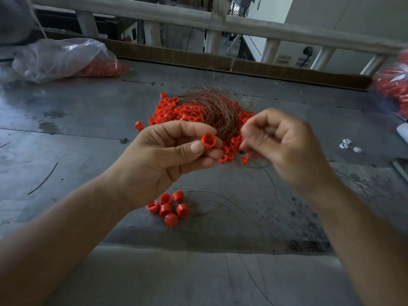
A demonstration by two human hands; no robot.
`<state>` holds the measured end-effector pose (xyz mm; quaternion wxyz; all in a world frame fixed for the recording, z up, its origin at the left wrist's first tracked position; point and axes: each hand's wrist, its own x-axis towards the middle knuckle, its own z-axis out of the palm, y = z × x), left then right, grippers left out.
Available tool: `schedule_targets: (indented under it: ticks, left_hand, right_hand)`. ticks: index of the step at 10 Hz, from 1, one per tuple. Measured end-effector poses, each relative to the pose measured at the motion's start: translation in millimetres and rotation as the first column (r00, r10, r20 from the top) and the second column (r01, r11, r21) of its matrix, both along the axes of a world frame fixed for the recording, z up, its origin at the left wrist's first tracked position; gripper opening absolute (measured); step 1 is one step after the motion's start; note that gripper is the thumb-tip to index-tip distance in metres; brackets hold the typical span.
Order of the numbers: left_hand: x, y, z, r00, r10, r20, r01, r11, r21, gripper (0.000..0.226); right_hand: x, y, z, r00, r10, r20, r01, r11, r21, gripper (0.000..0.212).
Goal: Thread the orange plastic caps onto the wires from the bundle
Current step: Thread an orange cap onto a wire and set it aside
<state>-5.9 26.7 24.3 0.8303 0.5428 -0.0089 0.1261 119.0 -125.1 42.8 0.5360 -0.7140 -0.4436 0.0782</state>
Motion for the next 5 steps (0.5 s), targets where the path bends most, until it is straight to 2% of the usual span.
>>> schedule_targets:
  ticks: [1,2,3,4,5]
  left_hand:
    - [0.0,-0.6,-0.5,1.000,0.017,-0.017,-0.017,1.000,-0.003,0.021]
    - [0.9,-0.2,-1.4,0.998,0.053,-0.039,-0.053,0.999,0.006,0.021]
    - [0.8,0.6,-2.0,0.996,0.073,-0.046,-0.072,0.997,0.012,0.022]
    - [0.2,0.9,-1.8,0.997,0.069,-0.044,-0.068,0.998,0.011,0.022]
    - [0.4,1.1,-1.8,0.997,0.064,-0.046,-0.063,0.998,0.009,0.022]
  right_hand:
    - [27.6,-5.0,-4.2,0.963,-0.253,0.094,0.253,0.967,0.015,0.016]
    - [46.7,-7.2,-14.1,0.893,-0.374,0.252,0.412,0.903,-0.119,0.015]
    - [51.6,-6.3,-22.6,0.881,-0.317,0.353,0.424,0.858,-0.290,0.009]
    - [48.3,-4.1,-27.6,0.908,-0.222,0.354,0.363,0.840,-0.403,0.003]
    - [43.4,-1.4,-28.1,0.912,-0.199,0.358,0.343,0.849,-0.402,0.011]
